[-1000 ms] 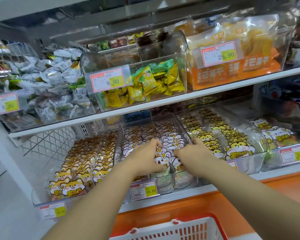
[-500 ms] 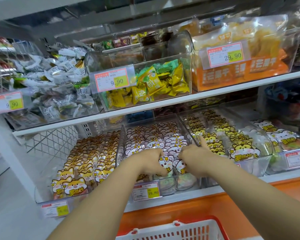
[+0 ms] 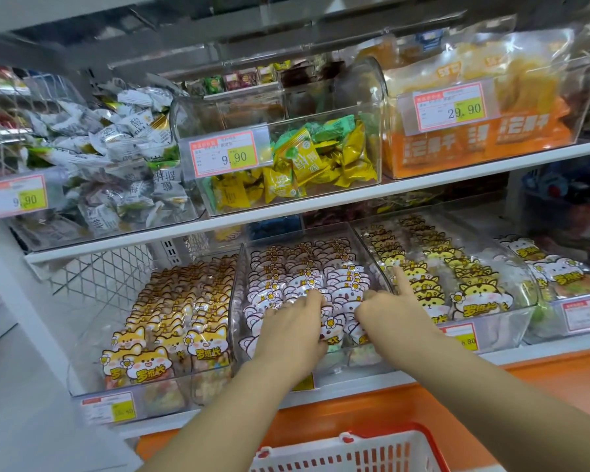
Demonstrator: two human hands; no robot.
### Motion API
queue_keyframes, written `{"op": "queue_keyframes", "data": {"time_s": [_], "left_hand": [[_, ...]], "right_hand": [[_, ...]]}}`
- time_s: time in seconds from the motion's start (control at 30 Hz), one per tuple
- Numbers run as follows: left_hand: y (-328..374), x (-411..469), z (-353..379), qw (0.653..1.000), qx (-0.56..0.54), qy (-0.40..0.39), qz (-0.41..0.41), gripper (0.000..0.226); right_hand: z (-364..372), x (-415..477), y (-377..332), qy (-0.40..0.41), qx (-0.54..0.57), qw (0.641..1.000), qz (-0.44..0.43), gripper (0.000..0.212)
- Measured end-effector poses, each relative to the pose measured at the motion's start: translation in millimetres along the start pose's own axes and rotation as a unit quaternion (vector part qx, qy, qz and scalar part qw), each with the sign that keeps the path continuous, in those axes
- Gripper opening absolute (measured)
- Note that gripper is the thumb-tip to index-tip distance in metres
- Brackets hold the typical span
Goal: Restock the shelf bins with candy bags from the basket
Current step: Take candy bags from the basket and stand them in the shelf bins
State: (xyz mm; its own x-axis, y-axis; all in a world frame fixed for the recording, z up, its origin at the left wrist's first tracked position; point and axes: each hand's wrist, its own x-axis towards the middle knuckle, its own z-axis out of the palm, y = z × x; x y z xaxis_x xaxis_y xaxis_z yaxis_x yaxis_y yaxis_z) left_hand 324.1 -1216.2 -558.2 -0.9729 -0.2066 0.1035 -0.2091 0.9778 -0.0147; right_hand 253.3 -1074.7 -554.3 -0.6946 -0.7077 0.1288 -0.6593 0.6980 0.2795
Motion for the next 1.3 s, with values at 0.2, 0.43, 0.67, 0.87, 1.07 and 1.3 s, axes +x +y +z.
{"op": "queue_keyframes", "data": {"time_s": [0.2,0.43,0.67,0.87,1.07,1.3], "left_hand": [[-4.8,-3.4,15.8,0.998,0.018,0.059,0.028,0.052],[-10.1,22.0,14.2,0.999,-0.011,-0.036,0.011,0.058],[-9.9,26.9,13.2,0.995,-0.039,-0.087,0.010,0.054],[-26.1,17.5,4.4,0.979,-0.123,-0.161,-0.007,0.060],[-34.5,11.4,1.8,0.984,-0.159,-0.078,0.014,0.065],[-44.5,2.3,-4.2,0.996,-0.088,0.010,0.006,0.025]], "right_hand": [[-6.3,-9.8,-6.7,0.001,-0.006,1.000,0.013,0.020],[-0.5,26.4,3.2,-0.125,0.015,0.991,0.050,0.018],[6.5,47.1,-2.6,-0.176,-0.028,0.983,0.046,0.028],[5.7,37.2,11.7,-0.147,0.060,0.987,0.037,0.026],[-24.8,20.7,7.3,-0.034,0.240,0.969,-0.054,0.053],[-4.6,26.5,-11.7,0.012,0.187,0.981,-0.045,0.015]]}}
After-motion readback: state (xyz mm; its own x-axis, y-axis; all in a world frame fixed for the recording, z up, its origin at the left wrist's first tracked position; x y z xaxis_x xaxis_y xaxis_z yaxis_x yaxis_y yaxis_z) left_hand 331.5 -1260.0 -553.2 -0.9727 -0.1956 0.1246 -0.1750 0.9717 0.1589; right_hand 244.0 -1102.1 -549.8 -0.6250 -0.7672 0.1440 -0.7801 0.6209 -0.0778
